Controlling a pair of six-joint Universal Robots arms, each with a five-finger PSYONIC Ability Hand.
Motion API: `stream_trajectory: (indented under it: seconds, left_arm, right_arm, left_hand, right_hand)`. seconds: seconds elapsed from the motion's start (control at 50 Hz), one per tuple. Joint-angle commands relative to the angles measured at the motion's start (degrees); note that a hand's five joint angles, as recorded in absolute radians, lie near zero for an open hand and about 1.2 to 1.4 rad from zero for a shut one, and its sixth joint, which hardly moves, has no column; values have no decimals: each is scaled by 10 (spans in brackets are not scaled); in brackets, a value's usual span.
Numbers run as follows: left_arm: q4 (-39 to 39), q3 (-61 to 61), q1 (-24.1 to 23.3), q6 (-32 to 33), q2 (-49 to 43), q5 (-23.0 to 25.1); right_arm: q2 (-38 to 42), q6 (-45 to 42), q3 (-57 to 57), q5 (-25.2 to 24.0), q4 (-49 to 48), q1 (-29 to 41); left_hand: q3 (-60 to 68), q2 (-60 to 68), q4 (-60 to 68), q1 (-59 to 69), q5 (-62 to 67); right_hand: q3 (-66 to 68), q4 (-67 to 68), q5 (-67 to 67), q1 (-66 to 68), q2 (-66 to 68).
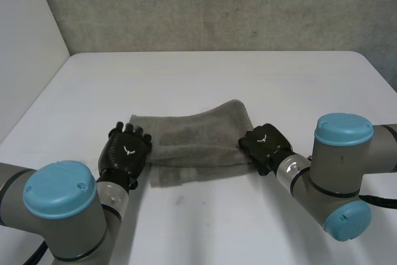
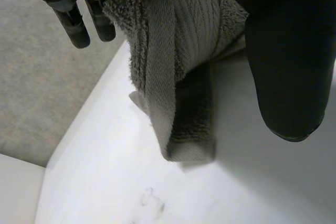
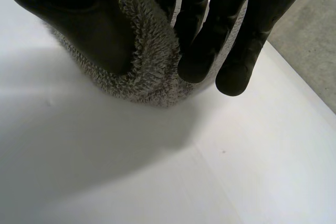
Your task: Fold the towel.
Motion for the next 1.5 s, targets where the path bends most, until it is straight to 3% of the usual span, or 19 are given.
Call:
stream_trajectory:
  seconds: [0.02,0.14,0.32,0.42,0.46,0.58,0.76,0.84,0.86,0.88,0.9,0.92,1.08,1.26,1.36,1.5]
  left_arm:
    - [-63,9,-2,-9,36,1]
    - [-64,18,27,-38,96,1]
    - [-70,36,74,-90,141,14]
    - [-70,52,88,-113,152,35]
    - [-70,62,97,-130,152,36]
    - [-72,75,100,-173,150,35]
    - [-82,76,100,-203,150,36]
    - [-81,85,96,-206,143,36]
    - [-81,94,93,-207,141,36]
    - [-81,94,93,-207,141,36]
    - [-81,102,89,-208,140,35]
    - [-81,110,84,-211,134,35]
    - [-100,171,35,-262,83,34]
    - [-164,243,-13,-342,2,35]
    - [-200,275,-25,-397,-51,35]
    - [-262,301,-31,-451,-113,35]
  right_arm:
    - [-20,-24,12,0,13,-19]
    - [-80,-91,18,0,27,-65]
    - [-104,-119,-53,4,30,-51]
    - [-67,-115,-126,3,29,38]
    - [-24,-120,-175,-3,32,114]
    - [56,-127,-193,-27,46,209]
    - [85,-197,-169,-27,104,232]
    - [36,-145,-149,-30,87,207]
    - [20,-107,-141,-29,78,194]
    - [20,-107,-141,-29,78,194]
    - [-2,-65,-132,-29,72,184]
    - [-24,-23,-120,-29,68,176]
    - [-93,116,-71,-23,69,114]
    - [-110,194,-73,-31,84,31]
    - [-89,217,-106,-38,98,15]
    - [19,232,-223,-64,202,22]
  left_hand:
    - [-28,-27,-28,-30,-36]
    - [-28,-27,-28,-30,-36]
    - [-28,-27,-28,-30,-36]
    - [-28,-27,-28,-30,-36]
    - [-28,-27,-28,-30,-36]
    - [-26,-25,-26,-28,-34]
    - [-26,-25,-26,-28,-34]
    - [-26,-25,-26,-28,-34]
    - [-26,-25,-26,-28,-34]
    - [-26,-25,-26,-28,-34]
    - [-24,-24,-25,-27,-32]
    - [-17,-17,-18,-20,-25]
    - [5,5,4,2,-4]
    - [18,19,18,15,10]
    - [18,19,18,15,10]
    - [18,19,18,15,10]
  right_hand:
    - [35,33,34,60,64]
    - [35,33,34,60,64]
    - [35,33,34,60,64]
    - [35,33,34,60,64]
    - [35,33,34,60,64]
    - [35,33,34,60,64]
    - [35,33,34,60,64]
    - [35,33,34,60,64]
    - [-226,-227,-227,-201,-197]
    - [-228,-230,-230,-204,-199]
    - [-601,-603,-603,-577,-572]
    - [-665,-667,-666,-640,-636]
    - [-665,-667,-666,-640,-636]
    - [-665,-667,-666,-640,-636]
    - [-665,-667,-666,-640,-636]
    - [-665,-667,-666,-640,-636]
